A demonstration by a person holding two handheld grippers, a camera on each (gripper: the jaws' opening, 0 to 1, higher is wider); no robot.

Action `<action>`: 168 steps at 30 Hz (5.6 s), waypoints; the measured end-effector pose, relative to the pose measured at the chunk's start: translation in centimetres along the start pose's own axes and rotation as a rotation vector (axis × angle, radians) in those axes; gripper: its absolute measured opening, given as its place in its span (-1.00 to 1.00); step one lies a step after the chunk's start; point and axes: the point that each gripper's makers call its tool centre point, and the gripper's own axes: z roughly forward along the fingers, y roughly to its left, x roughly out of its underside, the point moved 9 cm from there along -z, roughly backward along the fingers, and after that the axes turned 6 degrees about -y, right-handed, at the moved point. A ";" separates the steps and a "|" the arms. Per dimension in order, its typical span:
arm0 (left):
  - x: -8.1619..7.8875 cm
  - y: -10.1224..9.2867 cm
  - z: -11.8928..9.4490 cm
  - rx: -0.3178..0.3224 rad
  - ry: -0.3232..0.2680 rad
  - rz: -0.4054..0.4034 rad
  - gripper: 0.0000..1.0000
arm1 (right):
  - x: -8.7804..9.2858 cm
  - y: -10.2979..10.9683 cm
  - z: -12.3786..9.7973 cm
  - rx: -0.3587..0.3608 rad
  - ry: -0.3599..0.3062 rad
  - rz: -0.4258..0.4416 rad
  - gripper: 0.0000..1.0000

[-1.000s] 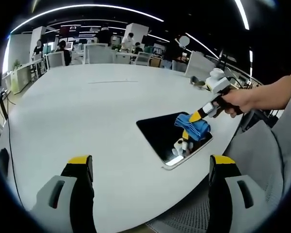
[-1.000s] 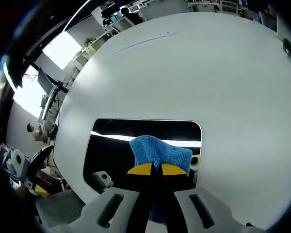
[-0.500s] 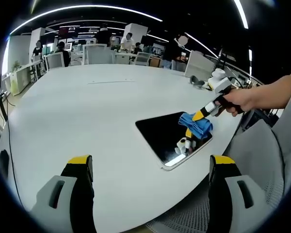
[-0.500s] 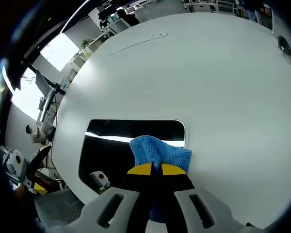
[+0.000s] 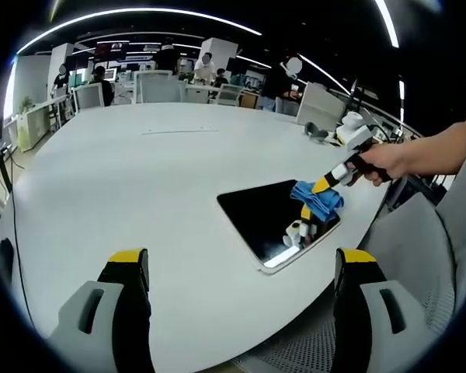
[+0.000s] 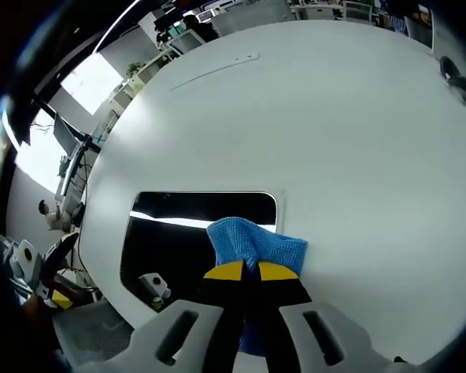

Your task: Wipe the mirror surface with the cleaning cloth until all visible marks leave the cleaned area.

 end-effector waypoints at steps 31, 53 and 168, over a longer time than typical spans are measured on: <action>-0.4 0.1 0.7 0.018 0.003 0.014 0.97 | 1.9 -0.3 -1.2 0.043 -0.027 0.025 -1.00; 0.1 -0.4 0.8 0.017 0.010 0.015 0.97 | 4.1 0.0 -2.2 0.044 -0.045 0.025 -1.00; 1.5 1.4 -0.6 0.025 0.031 0.012 0.98 | 3.4 15.0 3.8 -0.062 0.071 -0.065 -1.00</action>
